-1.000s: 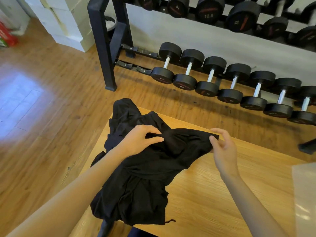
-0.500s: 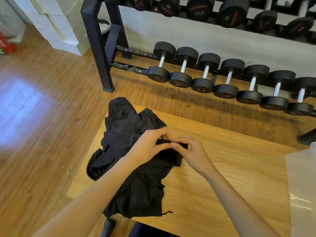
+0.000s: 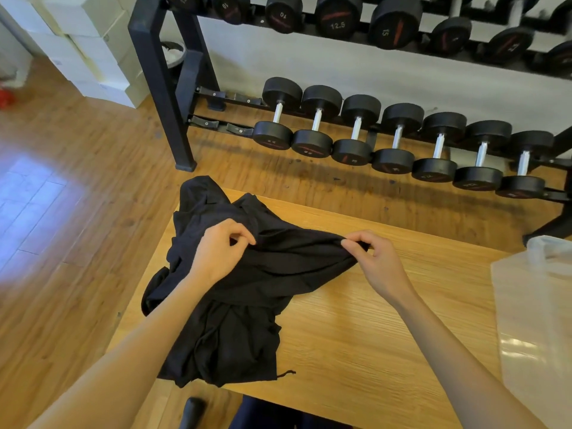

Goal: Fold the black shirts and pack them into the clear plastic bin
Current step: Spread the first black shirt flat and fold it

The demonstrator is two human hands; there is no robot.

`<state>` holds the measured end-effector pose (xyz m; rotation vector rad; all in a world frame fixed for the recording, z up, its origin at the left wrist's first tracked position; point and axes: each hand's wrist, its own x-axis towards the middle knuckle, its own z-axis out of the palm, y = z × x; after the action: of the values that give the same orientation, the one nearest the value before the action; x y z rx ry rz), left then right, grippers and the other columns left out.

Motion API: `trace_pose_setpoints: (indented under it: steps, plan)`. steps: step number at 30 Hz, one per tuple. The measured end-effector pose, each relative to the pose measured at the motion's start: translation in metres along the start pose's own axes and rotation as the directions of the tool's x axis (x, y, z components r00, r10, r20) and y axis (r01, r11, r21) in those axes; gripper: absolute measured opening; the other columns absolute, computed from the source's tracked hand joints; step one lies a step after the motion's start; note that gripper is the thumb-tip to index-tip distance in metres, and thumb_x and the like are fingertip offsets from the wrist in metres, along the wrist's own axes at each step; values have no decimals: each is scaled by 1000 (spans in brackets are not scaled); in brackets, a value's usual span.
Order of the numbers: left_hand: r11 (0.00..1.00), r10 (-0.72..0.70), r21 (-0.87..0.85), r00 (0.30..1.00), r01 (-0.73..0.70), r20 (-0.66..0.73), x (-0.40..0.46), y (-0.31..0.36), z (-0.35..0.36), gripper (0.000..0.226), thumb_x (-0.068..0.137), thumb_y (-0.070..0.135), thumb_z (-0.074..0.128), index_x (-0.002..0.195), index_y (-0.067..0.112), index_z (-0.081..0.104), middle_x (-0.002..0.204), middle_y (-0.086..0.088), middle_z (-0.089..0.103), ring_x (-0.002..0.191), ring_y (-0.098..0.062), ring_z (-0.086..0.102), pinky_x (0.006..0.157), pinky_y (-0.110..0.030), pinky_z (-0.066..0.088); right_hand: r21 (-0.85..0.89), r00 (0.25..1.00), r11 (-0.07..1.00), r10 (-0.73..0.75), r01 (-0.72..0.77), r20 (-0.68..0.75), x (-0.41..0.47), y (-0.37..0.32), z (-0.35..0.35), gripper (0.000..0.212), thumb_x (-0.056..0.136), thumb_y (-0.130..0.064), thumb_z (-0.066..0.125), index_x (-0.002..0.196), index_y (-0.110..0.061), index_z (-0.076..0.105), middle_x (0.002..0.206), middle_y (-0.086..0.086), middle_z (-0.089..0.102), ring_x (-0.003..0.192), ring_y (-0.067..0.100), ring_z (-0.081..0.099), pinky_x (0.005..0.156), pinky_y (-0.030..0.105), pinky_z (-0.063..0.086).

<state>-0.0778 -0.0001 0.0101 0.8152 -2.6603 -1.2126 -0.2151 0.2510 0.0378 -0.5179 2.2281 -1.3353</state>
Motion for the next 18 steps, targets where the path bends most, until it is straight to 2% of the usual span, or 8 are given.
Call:
trace_pose_setpoints:
  steps: [2,4,8,11,14,16,18]
  plan:
    - [990,-24,-133,996,35,81,0,4,2,29,93,3,57,86,28,71,98,14,68,95,-1,64,88,-16,47,-14,1000,1000,18,-18,-10,-1,7,-9,15,95,-20,59,85,-18,70,89,-4,65,83,3,55,75,20,42]
    - [988,-2,-153,983,31,182,1,8,9,30,92,3,59,97,30,70,102,13,69,97,1,64,91,-18,49,-24,1000,999,25,-25,-3,-4,13,-14,15,94,-20,59,84,-18,70,89,-3,65,83,5,55,78,26,42]
    - [990,-4,-132,947,49,321,4,16,35,39,88,15,70,123,27,60,119,11,63,107,-1,60,98,-26,49,-8,999,1000,18,-18,28,-9,20,-17,14,93,-17,61,82,-19,70,87,-3,63,79,2,53,76,21,40]
    - [992,-27,-109,944,67,329,10,25,52,49,92,23,66,138,26,49,133,6,55,114,-4,54,98,-23,46,-22,999,1000,-8,9,54,-11,22,-17,14,93,-16,62,81,-18,70,84,-2,62,78,3,52,74,18,39]
    - [988,-102,-70,929,135,355,21,34,61,51,97,27,56,145,19,41,134,2,56,118,-11,54,101,-25,42,-43,997,998,-36,39,62,-11,23,-19,14,93,-16,62,81,-17,70,83,0,61,78,5,51,73,16,38]
    - [982,-172,1,900,187,401,28,37,64,53,98,29,54,147,15,38,129,-2,61,123,-17,53,108,-31,38,-37,997,998,-41,43,62,-11,23,-20,15,93,-16,62,80,-20,69,83,-2,60,78,4,51,73,14,38]
    - [971,-238,77,877,227,418,35,37,66,54,98,30,55,147,13,38,129,-5,61,124,-22,52,107,-33,38,-25,997,998,-48,50,61,-11,22,-21,16,93,-15,62,79,-21,68,82,-4,59,78,4,51,73,14,38]
